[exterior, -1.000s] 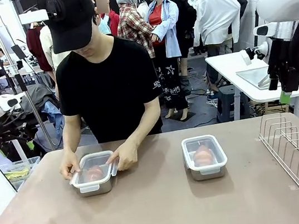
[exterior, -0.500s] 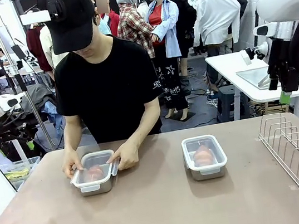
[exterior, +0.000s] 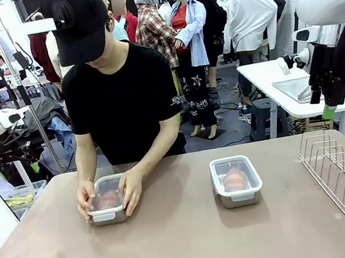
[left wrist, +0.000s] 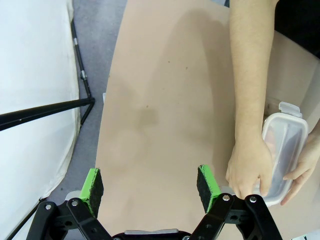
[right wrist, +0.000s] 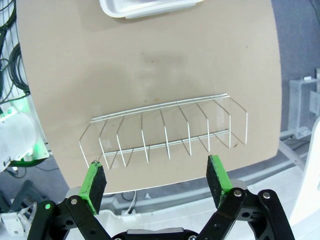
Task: Place the bread in airtight containers.
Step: Release when the human grabs the Airtight Container lid.
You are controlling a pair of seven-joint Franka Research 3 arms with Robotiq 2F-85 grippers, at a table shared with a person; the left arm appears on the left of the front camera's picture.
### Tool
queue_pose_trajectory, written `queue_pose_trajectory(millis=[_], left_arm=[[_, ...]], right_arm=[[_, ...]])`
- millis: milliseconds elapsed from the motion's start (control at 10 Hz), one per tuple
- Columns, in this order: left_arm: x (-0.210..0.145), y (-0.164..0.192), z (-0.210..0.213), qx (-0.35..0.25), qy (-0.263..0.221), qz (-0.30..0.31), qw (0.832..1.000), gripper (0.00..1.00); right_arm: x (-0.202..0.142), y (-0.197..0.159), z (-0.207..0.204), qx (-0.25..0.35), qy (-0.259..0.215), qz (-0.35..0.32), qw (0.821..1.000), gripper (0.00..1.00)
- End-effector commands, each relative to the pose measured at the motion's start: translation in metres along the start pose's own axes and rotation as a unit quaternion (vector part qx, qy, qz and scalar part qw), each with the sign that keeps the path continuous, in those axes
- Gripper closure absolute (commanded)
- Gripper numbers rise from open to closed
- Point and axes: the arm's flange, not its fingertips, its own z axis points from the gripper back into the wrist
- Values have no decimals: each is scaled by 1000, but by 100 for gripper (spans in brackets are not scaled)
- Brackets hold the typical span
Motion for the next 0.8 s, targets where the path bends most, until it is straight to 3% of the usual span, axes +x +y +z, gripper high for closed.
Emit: queue_pose_trajectory(millis=[0,700], left_arm=[[-1,1,2,1,2,4,1000,3],[-1,1,2,1,2,4,1000,3]], right_arm=[[1,-2,2,-2,8,-2,1000,0],[1,-2,2,-2,8,-2,1000,0]])
